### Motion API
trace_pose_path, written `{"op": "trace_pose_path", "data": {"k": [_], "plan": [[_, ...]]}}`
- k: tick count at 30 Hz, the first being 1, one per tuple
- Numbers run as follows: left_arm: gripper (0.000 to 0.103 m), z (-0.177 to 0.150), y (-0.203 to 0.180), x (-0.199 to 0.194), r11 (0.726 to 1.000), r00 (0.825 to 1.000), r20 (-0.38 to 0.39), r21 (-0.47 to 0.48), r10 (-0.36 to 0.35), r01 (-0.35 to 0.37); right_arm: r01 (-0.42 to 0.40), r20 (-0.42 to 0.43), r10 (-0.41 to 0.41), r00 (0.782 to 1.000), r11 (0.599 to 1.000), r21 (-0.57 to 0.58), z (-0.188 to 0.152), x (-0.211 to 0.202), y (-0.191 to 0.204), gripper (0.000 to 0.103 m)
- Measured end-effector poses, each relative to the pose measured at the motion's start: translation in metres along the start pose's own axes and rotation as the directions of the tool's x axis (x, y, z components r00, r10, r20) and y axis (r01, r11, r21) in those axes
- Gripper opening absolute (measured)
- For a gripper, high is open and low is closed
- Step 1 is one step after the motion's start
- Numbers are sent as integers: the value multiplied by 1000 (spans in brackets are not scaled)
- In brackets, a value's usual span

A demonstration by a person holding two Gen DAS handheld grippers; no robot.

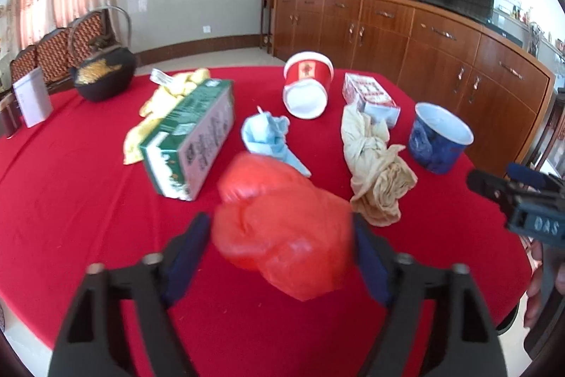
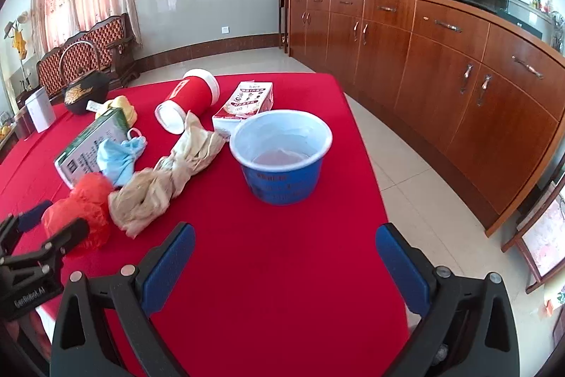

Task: Collect trash
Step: 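Grasp the red plastic bag with the left tool while the right tool grasps the blue bowl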

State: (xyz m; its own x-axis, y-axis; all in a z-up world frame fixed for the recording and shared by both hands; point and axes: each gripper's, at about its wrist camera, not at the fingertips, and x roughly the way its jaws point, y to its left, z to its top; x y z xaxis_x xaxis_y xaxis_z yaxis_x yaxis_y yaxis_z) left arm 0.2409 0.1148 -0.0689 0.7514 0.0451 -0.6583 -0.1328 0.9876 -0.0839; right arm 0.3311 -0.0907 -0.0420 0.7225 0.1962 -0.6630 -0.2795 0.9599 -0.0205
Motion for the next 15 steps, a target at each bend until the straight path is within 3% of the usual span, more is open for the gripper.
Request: {"op": "trace_pose_path", "data": {"k": [3, 11, 15], "plan": [[41, 1, 2, 2, 1000, 1000, -1, -3, -26, 26, -14, -23, 14, 1000, 1000, 8, 9, 18, 2, 103], [35, 3, 14, -4, 999, 998, 52, -41, -27, 29, -26, -49, 27, 998, 1000, 12, 28, 51, 5, 102], [35, 10, 18, 3, 998, 998, 55, -66, -12, 16, -34, -73, 36, 997, 999, 34, 35, 66, 3, 94]]}}
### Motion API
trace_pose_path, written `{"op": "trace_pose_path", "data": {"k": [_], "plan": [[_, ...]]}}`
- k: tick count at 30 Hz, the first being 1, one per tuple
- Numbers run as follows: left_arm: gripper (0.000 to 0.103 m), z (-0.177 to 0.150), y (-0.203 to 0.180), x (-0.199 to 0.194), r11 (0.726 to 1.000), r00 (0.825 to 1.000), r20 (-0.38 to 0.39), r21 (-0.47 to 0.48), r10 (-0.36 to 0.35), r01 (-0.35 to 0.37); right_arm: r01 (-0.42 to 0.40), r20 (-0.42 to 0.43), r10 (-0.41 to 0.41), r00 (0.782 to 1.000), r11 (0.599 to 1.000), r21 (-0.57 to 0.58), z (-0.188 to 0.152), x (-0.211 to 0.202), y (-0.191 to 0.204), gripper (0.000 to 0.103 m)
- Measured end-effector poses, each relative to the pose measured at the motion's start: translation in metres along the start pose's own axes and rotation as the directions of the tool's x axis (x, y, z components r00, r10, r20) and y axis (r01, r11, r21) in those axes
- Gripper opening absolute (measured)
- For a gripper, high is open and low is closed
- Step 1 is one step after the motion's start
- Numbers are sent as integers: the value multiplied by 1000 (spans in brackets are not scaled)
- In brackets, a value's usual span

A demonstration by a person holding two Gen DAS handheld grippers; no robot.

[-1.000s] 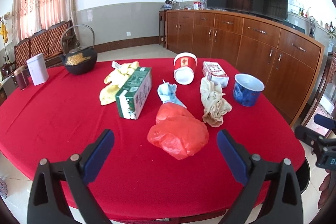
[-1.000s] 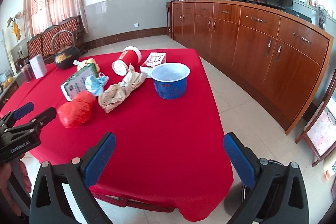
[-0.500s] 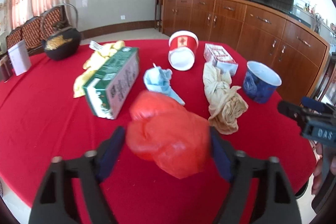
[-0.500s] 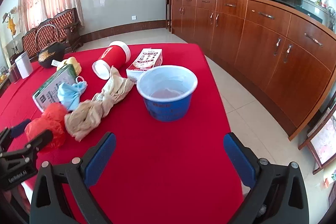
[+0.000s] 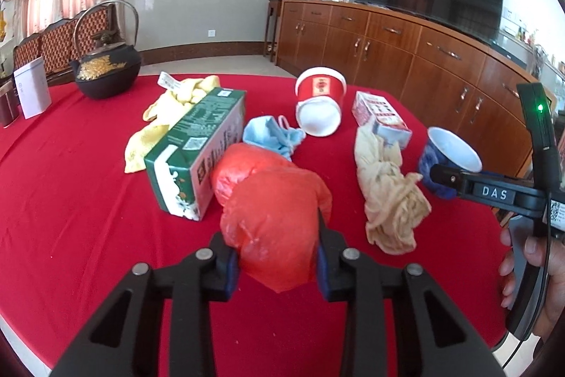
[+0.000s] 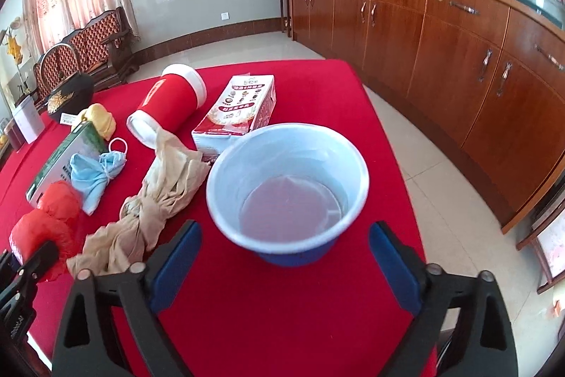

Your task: Collect trash

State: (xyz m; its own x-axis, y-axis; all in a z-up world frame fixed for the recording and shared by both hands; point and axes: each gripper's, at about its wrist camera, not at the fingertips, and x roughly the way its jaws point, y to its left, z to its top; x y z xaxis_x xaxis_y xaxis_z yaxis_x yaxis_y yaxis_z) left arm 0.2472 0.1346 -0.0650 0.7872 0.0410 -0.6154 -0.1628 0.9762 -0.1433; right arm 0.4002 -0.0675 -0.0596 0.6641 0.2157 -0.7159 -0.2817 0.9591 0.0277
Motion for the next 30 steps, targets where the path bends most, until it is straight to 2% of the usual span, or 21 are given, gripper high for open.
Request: {"op": "trace_pose_path", "data": {"k": [4, 5, 6, 15, 30], "plan": [[35, 4, -1, 3, 1000, 1000, 5, 6, 5, -5, 1, -12, -1, 1000, 1000, -2, 9, 8, 2, 93], [35, 5, -2, 3, 1000, 1000, 8, 9, 6, -6, 3, -15, -3, 1000, 1000, -7, 10, 11, 2, 89], [35, 6, -2, 3, 1000, 1000, 9, 11, 5, -6, 2, -17, -2, 1000, 1000, -12, 10, 12, 3, 77], [35, -2, -10, -9, 1000, 1000, 13, 29, -1, 0, 2, 40, -1, 999, 1000, -20, -3, -20, -7, 76], [34, -11, -42, -62, 995, 997, 55, 89, -58, 53, 44, 90, -44, 995, 999, 1, -60, -110, -34, 76]]}}
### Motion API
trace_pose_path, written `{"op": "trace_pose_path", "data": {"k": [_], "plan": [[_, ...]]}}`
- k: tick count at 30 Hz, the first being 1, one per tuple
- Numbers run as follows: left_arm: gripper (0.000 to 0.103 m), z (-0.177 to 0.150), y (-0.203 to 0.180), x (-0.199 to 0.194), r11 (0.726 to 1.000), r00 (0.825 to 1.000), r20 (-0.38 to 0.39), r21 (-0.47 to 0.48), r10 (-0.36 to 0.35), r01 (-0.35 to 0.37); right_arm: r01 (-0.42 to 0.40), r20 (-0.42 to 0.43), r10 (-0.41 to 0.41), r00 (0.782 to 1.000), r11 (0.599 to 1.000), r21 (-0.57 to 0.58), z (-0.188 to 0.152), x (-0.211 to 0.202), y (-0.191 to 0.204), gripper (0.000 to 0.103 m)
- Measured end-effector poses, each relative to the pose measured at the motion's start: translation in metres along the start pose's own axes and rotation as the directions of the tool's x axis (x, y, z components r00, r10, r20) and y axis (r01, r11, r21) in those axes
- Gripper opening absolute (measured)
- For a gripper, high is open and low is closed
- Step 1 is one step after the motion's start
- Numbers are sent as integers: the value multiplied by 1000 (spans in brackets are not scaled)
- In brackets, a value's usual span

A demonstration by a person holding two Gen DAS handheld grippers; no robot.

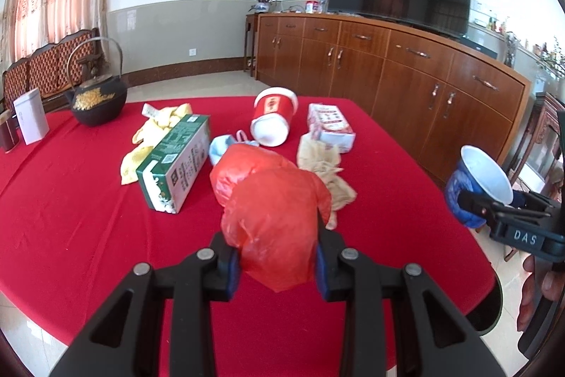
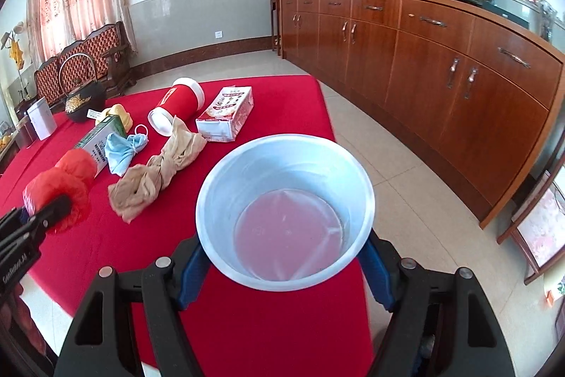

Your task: Collect trash

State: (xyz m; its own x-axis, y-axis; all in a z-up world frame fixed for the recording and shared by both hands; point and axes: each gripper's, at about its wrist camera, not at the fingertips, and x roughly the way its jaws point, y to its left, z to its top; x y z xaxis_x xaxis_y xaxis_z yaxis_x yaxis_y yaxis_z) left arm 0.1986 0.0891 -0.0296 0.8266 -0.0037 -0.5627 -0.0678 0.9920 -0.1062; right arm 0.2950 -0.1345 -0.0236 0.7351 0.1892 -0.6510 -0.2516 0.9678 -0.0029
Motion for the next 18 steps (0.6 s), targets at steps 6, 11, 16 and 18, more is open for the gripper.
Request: {"op": "trace_pose_path", "data": {"k": [6, 11, 16, 18], "plan": [[34, -1, -19, -11, 999, 999, 7, 24, -41, 41, 34, 25, -34, 999, 999, 16, -11, -32, -15, 77], [34, -3, -40, -18, 995, 996, 12, 58, -83, 83, 64, 43, -66, 997, 997, 41, -19, -58, -31, 76], [34, -6, -64, -23, 988, 992, 10, 90, -129, 128, 96, 50, -99, 994, 993, 64, -27, -77, -47, 77], [34, -6, -75, -24, 984, 989, 7, 104, -149, 147, 108, 49, -111, 993, 991, 74, -31, -83, -54, 77]]}}
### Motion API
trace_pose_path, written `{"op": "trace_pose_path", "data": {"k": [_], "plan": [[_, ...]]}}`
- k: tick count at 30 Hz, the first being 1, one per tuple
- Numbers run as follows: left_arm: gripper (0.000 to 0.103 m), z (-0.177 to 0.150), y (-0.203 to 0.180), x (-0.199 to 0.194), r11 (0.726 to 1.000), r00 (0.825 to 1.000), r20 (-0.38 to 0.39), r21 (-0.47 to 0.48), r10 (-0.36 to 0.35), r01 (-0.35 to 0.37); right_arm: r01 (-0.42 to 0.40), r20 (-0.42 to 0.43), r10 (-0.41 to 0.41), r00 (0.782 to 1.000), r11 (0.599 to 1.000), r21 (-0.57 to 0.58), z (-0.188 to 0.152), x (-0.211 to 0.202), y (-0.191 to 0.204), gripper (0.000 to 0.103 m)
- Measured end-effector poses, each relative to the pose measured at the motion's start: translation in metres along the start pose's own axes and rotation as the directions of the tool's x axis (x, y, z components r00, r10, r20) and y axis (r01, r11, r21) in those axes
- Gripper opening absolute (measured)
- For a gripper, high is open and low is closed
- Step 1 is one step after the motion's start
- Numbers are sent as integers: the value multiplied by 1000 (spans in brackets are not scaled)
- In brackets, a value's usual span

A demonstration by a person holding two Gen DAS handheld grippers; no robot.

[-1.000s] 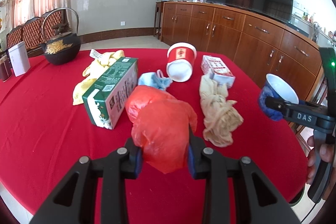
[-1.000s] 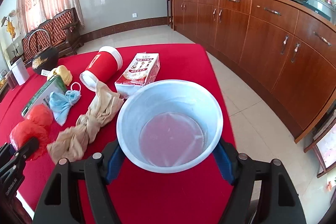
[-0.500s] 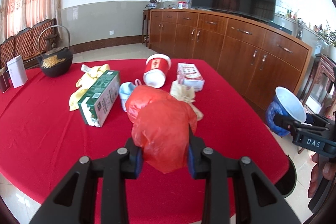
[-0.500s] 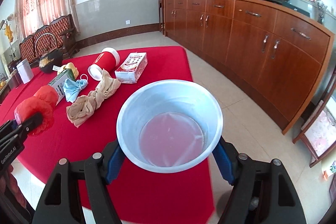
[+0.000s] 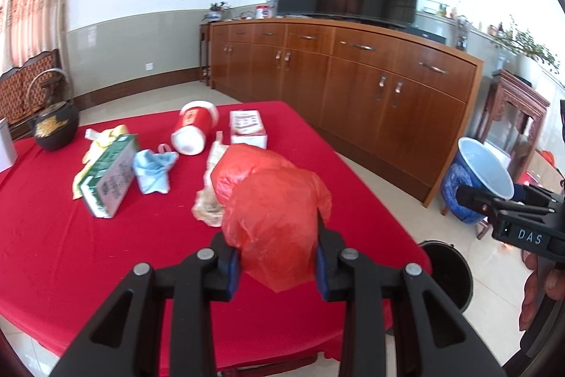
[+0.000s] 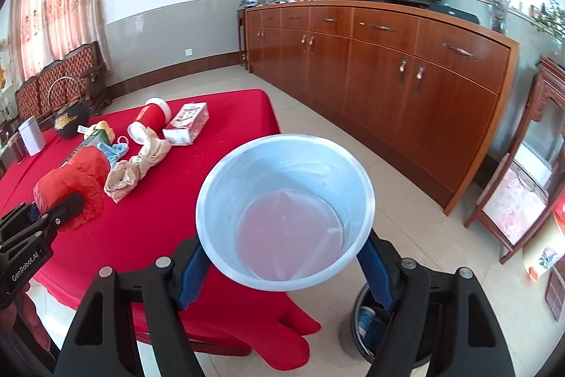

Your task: Collect trash

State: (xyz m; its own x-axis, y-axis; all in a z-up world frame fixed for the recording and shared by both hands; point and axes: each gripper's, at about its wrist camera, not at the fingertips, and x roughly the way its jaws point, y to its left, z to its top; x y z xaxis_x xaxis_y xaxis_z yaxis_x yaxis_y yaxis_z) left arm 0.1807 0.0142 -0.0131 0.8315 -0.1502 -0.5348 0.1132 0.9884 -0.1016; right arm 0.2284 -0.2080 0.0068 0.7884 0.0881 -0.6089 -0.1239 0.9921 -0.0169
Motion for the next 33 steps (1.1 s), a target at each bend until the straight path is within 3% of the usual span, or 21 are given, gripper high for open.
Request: {"op": "trace_pose_path", "data": {"k": [17, 33], "plan": [[34, 1, -84, 13, 984, 990, -28, 109, -139, 142, 128, -8, -127, 992, 987, 98, -29, -38, -89, 77], [34, -15, -173, 35, 936, 959, -106, 212, -263, 280, 211, -48, -206, 977, 960, 181, -73, -54, -171, 77]]}}
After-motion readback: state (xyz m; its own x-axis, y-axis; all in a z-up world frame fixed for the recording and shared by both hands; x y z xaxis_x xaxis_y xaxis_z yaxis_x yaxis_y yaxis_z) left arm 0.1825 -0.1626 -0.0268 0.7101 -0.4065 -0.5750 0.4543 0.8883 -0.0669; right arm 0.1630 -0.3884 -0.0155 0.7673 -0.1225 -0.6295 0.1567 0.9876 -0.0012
